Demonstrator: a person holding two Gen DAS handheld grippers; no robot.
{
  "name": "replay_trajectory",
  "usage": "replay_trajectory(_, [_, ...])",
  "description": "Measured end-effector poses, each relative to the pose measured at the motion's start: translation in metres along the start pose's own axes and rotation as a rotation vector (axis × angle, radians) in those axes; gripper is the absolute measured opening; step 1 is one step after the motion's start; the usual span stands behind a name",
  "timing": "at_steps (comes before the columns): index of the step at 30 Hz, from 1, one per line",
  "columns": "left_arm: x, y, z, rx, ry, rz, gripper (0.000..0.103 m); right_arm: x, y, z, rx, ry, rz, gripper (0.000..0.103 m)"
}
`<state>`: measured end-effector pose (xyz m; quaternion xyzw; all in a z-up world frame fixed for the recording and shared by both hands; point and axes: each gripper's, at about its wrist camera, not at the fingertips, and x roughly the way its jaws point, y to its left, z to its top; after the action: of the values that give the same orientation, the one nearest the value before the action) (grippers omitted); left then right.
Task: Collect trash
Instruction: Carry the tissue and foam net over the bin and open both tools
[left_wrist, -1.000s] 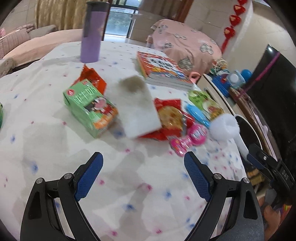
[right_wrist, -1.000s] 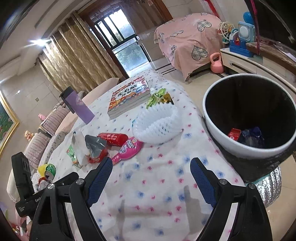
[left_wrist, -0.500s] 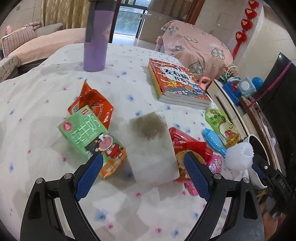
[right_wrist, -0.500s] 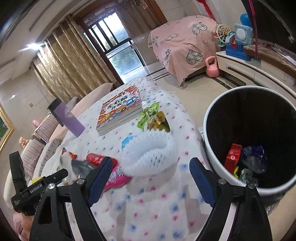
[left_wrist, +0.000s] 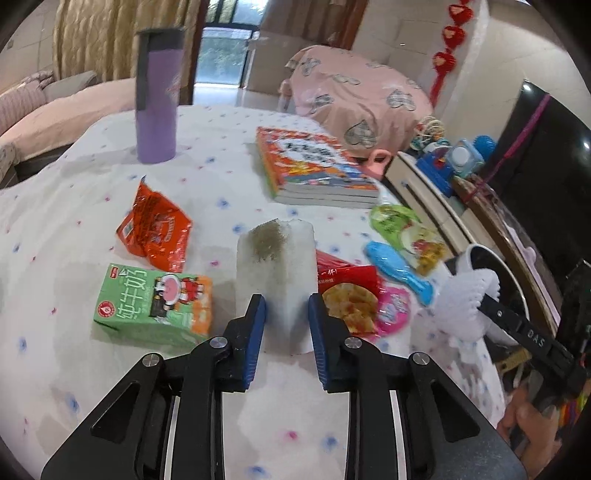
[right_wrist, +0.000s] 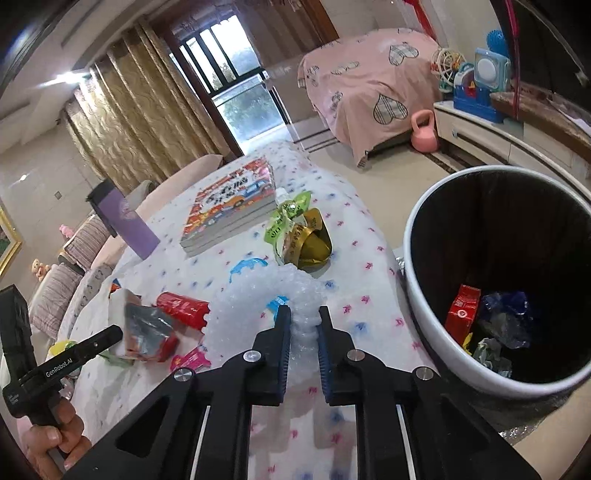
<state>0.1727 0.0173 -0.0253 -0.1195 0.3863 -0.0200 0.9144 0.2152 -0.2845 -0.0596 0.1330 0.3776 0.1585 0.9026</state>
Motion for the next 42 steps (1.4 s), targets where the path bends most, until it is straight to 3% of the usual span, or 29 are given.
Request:
replay_trajectory(16, [-0.036,-0.084,-0.013,0.143,-0.027,-0.171,0.021,-0.065,-0.021,-0.007,0.041,-0.099,0.004,0.013])
replay_trajectory(24, [-0.031,-0.138,-0.022,0.229,0.002,-0.254,0.021,-0.096,-0.053,-0.009,0.083,-0.145,-0.033,0.013])
replay_trajectory(42, [0.005,-0.217,-0.020,0.340,0.061,-0.322,0.021,-0.115,-0.111,-0.005,0.154,-0.179,-0.113,0.013])
